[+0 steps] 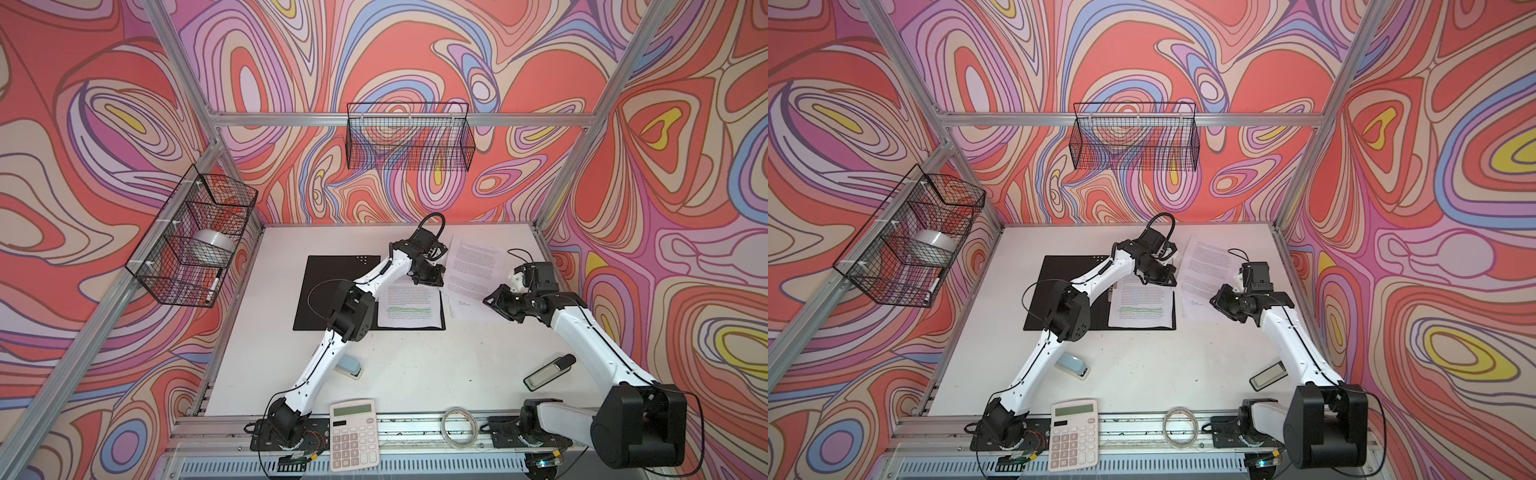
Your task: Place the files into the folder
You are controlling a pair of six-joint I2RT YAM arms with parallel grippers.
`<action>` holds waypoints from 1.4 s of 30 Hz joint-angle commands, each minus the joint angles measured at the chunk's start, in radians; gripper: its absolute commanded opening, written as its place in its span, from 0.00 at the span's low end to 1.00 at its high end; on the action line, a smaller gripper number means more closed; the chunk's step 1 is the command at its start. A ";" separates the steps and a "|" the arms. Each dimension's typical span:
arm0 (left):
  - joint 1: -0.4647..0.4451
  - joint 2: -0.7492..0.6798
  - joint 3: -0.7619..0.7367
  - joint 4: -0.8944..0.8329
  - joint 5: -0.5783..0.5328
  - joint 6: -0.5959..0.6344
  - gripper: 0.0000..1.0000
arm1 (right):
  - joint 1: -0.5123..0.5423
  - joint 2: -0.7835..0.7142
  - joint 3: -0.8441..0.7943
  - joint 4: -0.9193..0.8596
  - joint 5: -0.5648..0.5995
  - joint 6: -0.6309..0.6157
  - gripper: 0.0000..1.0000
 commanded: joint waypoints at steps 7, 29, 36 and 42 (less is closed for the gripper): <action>0.020 -0.279 -0.140 0.016 0.042 -0.092 0.00 | 0.004 -0.040 -0.008 0.010 0.010 0.003 0.31; 0.207 -0.711 -0.724 0.003 0.033 -0.132 0.00 | 0.010 -0.027 0.038 0.006 -0.024 0.006 0.31; 0.227 -0.793 -0.919 0.086 0.012 -0.220 0.00 | 0.040 0.014 0.057 0.004 -0.012 0.003 0.31; 0.230 -0.797 -0.989 0.116 -0.012 -0.257 0.00 | 0.111 0.076 0.064 0.032 0.002 0.021 0.31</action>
